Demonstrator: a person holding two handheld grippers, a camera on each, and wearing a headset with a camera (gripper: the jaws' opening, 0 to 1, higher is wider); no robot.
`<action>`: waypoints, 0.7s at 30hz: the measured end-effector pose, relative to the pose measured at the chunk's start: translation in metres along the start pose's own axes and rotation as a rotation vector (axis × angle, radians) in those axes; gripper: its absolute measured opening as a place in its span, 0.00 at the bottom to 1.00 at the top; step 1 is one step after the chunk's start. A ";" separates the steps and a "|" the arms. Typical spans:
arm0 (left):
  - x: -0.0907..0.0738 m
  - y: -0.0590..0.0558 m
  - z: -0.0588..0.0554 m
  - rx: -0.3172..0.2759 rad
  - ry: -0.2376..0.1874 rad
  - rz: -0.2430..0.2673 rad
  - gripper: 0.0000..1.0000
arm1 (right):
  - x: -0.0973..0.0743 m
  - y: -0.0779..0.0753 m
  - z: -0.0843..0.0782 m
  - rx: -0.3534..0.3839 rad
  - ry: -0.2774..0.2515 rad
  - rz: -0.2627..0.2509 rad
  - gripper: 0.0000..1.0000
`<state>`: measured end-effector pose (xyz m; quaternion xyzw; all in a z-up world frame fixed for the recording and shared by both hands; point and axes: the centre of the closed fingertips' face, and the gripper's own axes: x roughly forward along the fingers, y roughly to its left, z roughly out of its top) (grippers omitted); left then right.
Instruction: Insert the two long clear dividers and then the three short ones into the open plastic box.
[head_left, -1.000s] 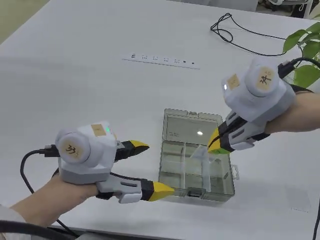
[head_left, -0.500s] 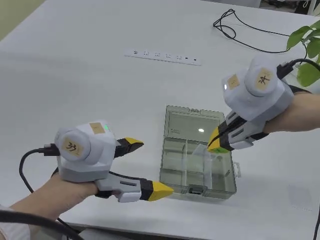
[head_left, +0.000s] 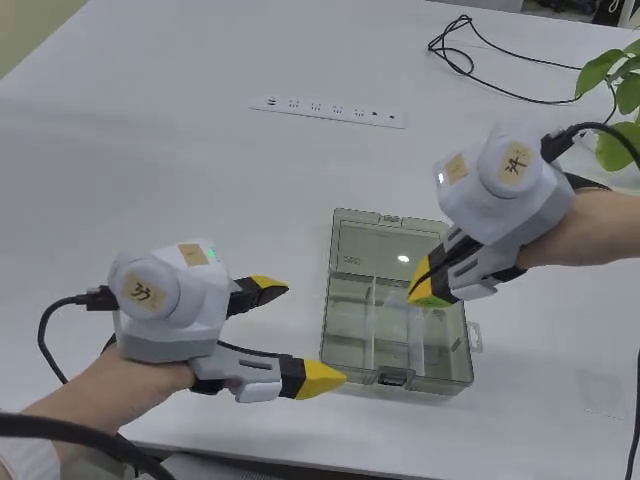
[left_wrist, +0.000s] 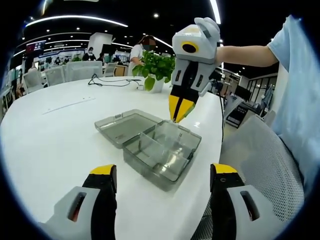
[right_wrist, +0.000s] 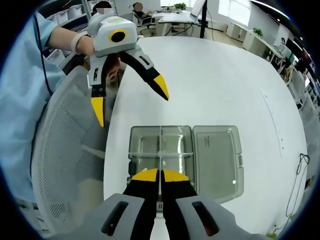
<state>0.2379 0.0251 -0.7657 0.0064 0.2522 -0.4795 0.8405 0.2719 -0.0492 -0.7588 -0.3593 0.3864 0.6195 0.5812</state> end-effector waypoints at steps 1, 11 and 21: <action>0.000 0.000 0.000 0.000 0.001 0.000 0.77 | 0.000 0.000 0.000 0.001 0.001 0.000 0.02; 0.000 -0.001 0.000 0.000 -0.001 -0.004 0.76 | 0.015 0.000 -0.002 -0.011 0.021 0.003 0.02; -0.001 0.001 0.000 0.001 0.001 -0.003 0.75 | 0.034 0.001 -0.011 -0.019 0.076 0.000 0.02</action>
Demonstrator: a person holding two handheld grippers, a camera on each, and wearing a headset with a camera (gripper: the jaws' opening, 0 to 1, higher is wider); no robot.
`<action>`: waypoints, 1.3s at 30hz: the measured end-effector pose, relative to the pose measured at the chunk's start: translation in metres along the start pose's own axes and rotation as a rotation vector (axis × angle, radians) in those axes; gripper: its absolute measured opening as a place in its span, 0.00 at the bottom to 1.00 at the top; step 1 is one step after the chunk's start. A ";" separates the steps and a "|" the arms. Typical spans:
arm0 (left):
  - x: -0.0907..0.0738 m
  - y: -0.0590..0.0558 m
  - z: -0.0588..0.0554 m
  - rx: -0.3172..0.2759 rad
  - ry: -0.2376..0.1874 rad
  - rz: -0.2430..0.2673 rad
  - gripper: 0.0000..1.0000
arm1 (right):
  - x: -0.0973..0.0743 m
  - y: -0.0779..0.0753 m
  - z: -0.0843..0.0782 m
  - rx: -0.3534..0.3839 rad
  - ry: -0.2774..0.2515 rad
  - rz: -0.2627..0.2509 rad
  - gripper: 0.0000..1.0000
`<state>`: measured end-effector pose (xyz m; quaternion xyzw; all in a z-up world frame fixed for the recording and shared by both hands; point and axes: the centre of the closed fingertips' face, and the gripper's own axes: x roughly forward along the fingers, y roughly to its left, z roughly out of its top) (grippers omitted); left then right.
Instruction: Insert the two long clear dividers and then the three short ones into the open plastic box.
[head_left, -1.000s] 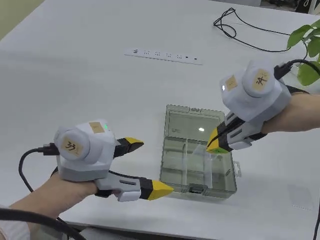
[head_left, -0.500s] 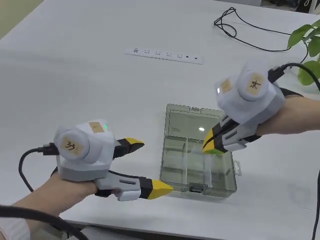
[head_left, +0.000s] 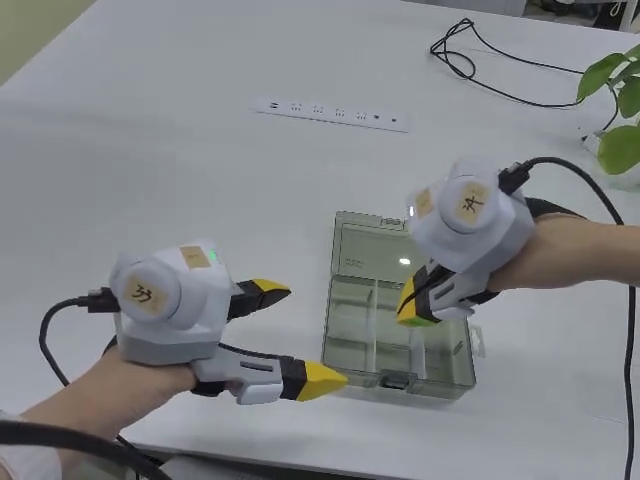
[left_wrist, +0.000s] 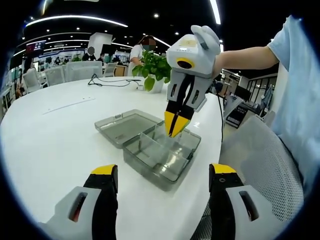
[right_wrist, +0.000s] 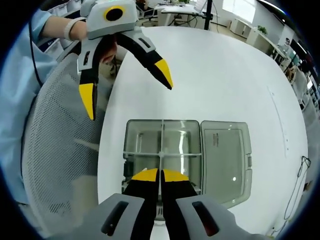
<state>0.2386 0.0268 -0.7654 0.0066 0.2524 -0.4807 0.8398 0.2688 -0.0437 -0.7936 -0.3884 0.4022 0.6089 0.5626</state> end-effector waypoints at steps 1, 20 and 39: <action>0.000 0.000 0.000 0.001 0.000 0.000 0.75 | 0.002 0.000 -0.001 -0.002 0.009 0.000 0.02; 0.006 -0.004 0.003 0.017 0.003 -0.023 0.73 | 0.018 0.001 -0.009 0.007 0.082 -0.019 0.01; 0.012 -0.011 0.011 0.044 0.002 -0.050 0.73 | 0.007 0.009 -0.011 0.026 -0.187 -0.114 0.40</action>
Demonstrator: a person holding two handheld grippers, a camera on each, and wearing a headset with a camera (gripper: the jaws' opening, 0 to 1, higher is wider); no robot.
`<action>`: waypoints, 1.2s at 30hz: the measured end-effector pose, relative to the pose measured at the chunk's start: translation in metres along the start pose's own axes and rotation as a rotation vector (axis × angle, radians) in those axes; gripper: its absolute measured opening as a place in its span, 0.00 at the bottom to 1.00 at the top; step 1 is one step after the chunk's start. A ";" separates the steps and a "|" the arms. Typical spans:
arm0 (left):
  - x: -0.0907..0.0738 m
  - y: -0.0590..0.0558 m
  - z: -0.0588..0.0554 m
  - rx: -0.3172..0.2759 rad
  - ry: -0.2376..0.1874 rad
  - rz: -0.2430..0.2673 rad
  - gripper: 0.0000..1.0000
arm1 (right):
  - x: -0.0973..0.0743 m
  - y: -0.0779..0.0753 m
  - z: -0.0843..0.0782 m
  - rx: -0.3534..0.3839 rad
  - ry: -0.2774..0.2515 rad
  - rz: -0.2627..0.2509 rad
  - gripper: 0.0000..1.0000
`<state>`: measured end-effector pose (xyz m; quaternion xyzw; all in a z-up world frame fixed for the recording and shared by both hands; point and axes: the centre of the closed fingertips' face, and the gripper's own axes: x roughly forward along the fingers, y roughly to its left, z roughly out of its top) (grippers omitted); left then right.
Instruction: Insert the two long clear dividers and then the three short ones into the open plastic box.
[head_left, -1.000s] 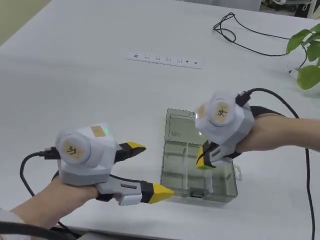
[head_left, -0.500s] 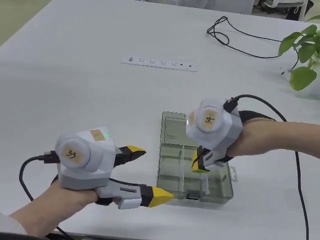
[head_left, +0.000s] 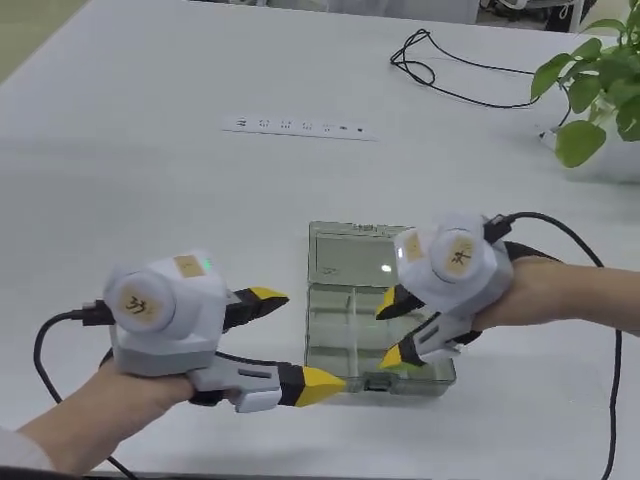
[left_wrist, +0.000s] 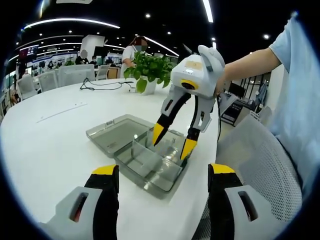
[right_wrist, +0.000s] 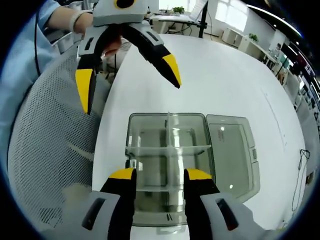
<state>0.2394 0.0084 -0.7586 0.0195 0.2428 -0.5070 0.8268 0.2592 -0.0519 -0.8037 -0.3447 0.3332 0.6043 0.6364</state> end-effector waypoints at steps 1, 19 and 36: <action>0.000 0.000 0.000 0.000 0.002 -0.002 0.73 | -0.005 -0.003 0.002 0.015 -0.039 -0.026 0.43; -0.002 0.005 -0.001 -0.016 -0.007 0.019 0.74 | -0.054 -0.019 -0.003 0.218 -0.312 -0.209 1.00; -0.009 0.015 0.004 -0.010 -0.044 0.070 0.90 | -0.092 -0.013 -0.059 0.370 -0.306 -0.304 1.00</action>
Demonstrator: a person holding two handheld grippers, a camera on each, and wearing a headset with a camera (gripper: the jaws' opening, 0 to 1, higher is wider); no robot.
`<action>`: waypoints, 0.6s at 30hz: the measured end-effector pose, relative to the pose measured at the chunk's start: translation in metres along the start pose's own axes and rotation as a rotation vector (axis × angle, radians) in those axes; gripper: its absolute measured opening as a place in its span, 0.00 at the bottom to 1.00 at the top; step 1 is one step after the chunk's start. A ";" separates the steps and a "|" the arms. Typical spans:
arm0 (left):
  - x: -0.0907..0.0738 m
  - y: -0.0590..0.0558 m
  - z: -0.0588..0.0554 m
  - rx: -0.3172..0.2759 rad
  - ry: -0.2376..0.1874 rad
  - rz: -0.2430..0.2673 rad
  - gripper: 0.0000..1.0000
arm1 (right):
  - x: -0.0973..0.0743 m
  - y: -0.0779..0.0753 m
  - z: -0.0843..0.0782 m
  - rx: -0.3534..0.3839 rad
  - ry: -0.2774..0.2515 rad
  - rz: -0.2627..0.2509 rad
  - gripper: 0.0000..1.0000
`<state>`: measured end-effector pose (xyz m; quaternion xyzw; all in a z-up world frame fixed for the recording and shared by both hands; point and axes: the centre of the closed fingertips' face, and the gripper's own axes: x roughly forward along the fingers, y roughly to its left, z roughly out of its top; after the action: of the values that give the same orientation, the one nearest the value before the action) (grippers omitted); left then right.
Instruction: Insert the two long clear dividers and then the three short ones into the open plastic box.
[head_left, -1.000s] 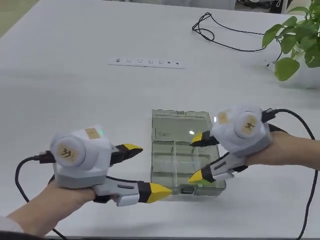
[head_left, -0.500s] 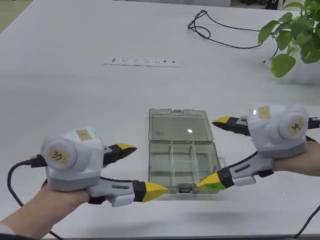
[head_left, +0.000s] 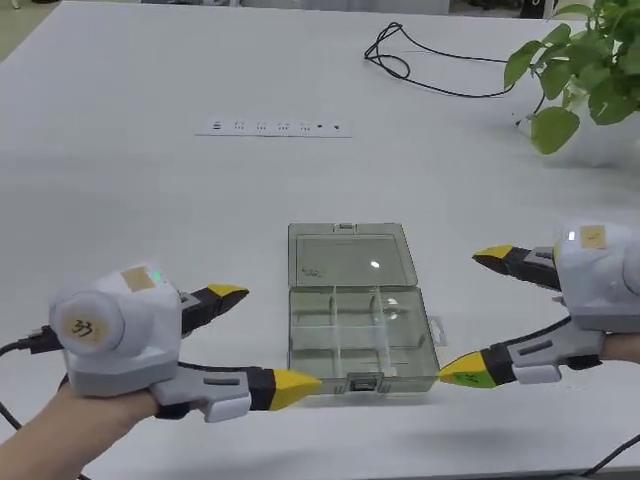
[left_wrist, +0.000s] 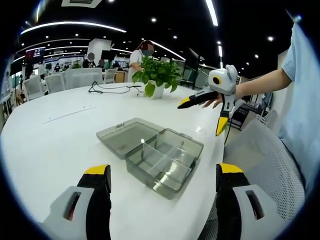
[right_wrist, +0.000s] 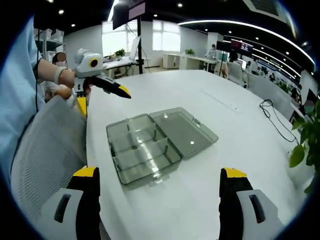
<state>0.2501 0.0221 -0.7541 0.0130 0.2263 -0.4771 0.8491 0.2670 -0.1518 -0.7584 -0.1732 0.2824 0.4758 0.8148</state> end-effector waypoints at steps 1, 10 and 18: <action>0.000 0.000 0.000 0.001 -0.002 0.003 0.91 | -0.003 -0.003 -0.003 0.004 0.002 -0.011 1.00; 0.000 -0.006 0.002 -0.013 -0.026 0.008 1.00 | -0.024 -0.016 -0.033 0.032 0.058 -0.039 1.00; -0.002 -0.004 0.001 -0.009 -0.017 0.025 1.00 | -0.037 -0.022 -0.069 -0.037 0.194 0.001 1.00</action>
<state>0.2462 0.0215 -0.7513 0.0080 0.2210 -0.4655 0.8570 0.2518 -0.2261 -0.7888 -0.2335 0.3512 0.4624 0.7799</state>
